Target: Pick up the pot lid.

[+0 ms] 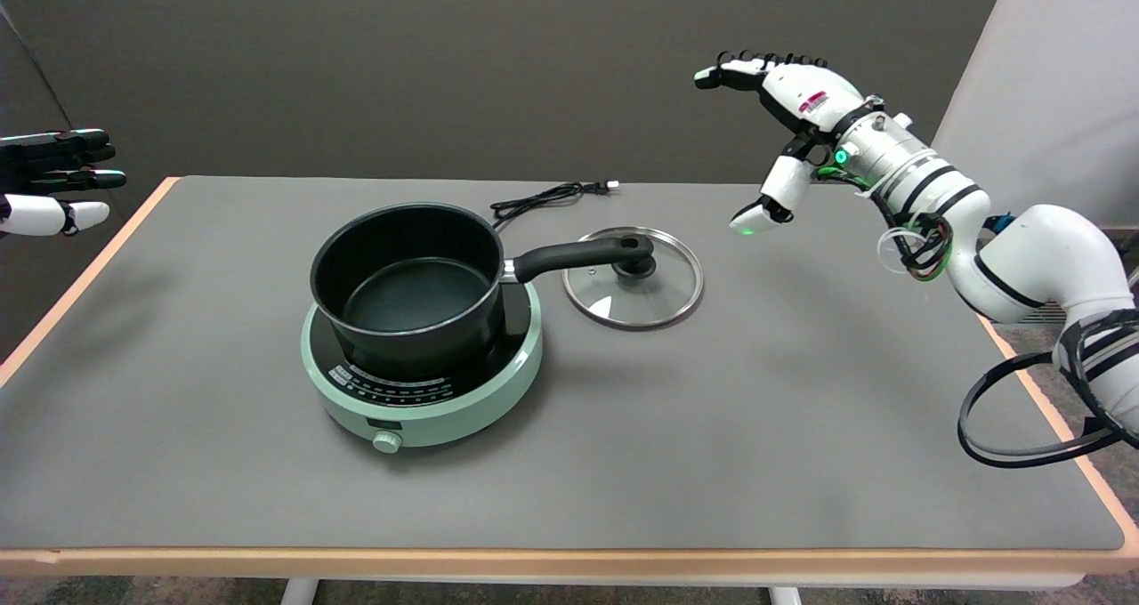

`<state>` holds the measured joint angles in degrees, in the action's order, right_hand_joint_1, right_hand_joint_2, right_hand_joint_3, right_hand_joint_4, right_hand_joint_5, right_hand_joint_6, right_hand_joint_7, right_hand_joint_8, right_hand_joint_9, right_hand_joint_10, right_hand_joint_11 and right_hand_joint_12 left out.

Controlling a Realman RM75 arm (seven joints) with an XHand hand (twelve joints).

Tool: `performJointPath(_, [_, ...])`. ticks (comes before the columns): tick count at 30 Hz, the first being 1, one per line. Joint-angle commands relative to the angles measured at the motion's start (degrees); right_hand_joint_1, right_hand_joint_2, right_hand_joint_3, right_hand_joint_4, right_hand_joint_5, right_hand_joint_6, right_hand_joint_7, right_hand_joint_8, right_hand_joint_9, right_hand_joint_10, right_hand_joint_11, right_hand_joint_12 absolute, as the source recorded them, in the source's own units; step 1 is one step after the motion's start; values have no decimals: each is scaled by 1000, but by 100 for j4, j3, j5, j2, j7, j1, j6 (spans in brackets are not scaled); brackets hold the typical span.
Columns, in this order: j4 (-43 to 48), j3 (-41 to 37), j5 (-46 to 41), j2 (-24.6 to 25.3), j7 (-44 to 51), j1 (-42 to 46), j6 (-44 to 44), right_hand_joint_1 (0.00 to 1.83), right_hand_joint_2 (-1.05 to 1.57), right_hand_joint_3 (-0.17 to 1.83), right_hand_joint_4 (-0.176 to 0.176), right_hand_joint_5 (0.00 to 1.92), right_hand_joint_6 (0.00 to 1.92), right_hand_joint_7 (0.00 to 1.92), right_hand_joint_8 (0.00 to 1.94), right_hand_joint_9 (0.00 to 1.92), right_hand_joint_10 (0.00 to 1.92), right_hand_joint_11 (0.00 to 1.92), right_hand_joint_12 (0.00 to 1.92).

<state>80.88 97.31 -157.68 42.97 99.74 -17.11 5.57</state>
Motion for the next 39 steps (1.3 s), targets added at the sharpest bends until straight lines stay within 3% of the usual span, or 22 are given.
performJointPath(1, [46,8,0,20,0,-27,-12,1157,-385,894,128,303,303,303,303,303,303,303,303])
performJointPath(39, [-354,-64,0,197,0,-91,-237,1161,-391,891,145,249,249,249,249,249,249,249,249])
